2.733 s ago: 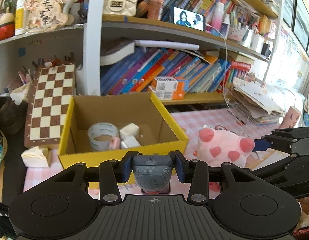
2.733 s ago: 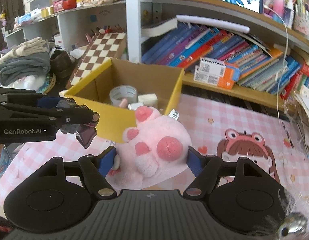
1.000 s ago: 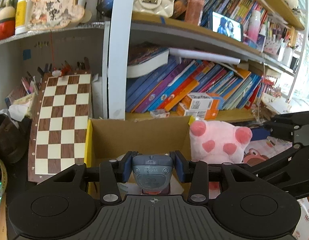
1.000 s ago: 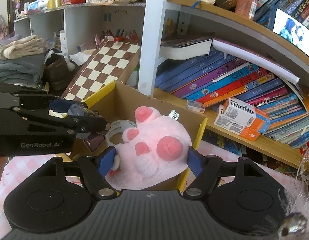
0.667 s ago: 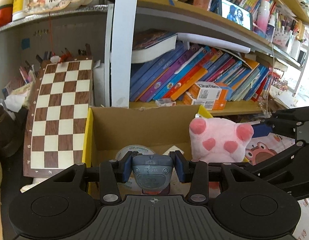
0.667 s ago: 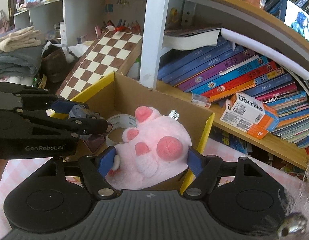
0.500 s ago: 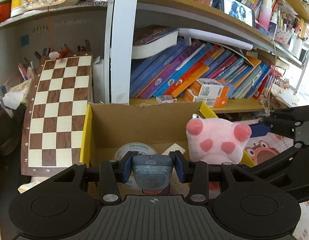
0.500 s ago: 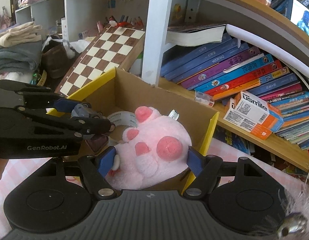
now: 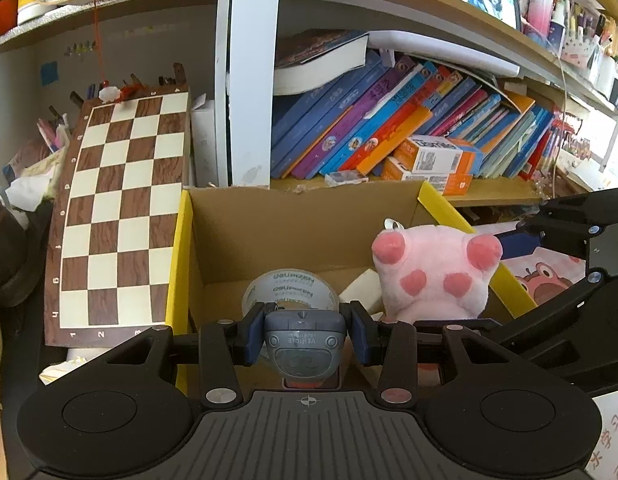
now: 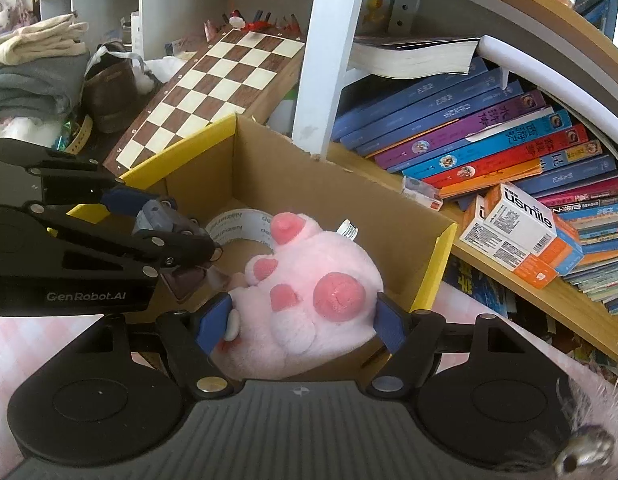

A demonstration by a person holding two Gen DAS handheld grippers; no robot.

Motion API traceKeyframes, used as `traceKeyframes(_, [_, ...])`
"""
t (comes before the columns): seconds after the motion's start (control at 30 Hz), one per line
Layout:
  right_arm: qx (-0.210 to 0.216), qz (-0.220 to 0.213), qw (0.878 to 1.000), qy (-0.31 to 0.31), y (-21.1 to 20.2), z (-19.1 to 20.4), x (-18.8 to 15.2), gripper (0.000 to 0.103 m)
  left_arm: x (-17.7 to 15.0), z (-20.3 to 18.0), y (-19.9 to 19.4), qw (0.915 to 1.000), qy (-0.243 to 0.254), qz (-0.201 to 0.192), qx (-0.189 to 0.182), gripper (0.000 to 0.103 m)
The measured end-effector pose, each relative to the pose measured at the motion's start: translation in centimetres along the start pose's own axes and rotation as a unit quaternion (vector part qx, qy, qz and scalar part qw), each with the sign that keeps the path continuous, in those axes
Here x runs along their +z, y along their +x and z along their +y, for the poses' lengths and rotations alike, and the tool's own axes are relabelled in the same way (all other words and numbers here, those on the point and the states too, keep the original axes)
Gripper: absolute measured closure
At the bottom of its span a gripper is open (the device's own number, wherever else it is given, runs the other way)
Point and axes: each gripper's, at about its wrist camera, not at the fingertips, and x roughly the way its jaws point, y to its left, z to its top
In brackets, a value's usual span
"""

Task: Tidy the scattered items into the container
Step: 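Lower the grey toy into the box and open the left tool while the right tool holds the pig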

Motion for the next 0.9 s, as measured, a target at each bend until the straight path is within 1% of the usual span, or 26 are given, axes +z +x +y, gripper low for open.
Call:
traceKeyframes(0.5, [0.004,0.013,1.0,0.0,1.3,-0.3,0.0,0.029,-0.1,0.1,0.8,1.0,0.003,0.009,0.002,0.061])
traceKeyframes(0.63, [0.006,0.016,1.0,0.0,1.7,-0.3,0.0,0.029,-0.1,0.1,0.6,1.0,0.003,0.003,0.0,0.057])
traceKeyframes(0.7, [0.006,0.018,1.0,-0.002,1.9,-0.3,0.0,0.029,-0.2,0.3,0.5,1.0,-0.001,0.001,0.001,0.051])
traceKeyframes(0.9, [0.005,0.023,1.0,-0.007,2.3,-0.3,0.0,0.028,-0.5,0.7,0.6,0.9999,-0.011,0.004,0.001,0.051])
